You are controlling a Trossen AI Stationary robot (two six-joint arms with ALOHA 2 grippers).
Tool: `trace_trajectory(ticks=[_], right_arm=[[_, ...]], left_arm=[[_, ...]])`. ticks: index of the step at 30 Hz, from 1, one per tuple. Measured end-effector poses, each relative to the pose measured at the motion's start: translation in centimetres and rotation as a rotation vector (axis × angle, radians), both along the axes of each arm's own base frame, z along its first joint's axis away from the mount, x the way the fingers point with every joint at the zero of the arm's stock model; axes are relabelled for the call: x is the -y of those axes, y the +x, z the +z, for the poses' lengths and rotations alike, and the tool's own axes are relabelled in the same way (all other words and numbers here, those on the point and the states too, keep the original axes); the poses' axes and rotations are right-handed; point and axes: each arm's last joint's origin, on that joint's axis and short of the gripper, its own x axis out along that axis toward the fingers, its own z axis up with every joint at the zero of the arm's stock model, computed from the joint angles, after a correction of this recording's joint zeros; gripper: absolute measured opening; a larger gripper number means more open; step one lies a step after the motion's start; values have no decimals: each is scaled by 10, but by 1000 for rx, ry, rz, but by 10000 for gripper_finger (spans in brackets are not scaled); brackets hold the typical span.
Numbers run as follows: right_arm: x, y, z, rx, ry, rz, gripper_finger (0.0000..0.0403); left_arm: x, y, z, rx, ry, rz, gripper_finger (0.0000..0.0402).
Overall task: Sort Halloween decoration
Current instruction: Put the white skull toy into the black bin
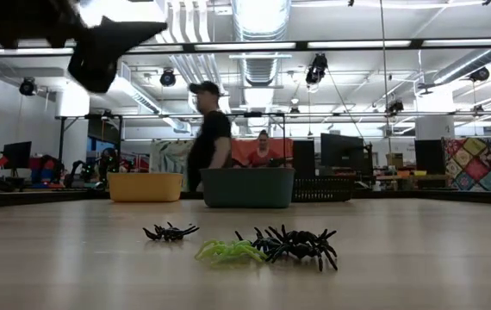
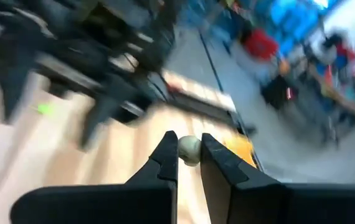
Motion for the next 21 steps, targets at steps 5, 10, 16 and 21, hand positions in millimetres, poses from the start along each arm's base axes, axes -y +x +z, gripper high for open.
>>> trace_trajectory(ticks=[5, 10, 16, 21], right_arm=[[79, -12, 6, -98, 128, -251, 24], [183, -36, -7, -222, 271, -575, 24], [299, -79, -55, -329, 673, -812, 24], [335, -92, -88, -361, 859, -837, 24]], left_arm=[[-9, -12, -15, -42, -111, 4, 220], [-11, -15, -22, -63, -171, -1, 220], [-9, -12, -24, -74, -166, -1, 219], [-8, -10, -24, -83, -158, 0, 219]])
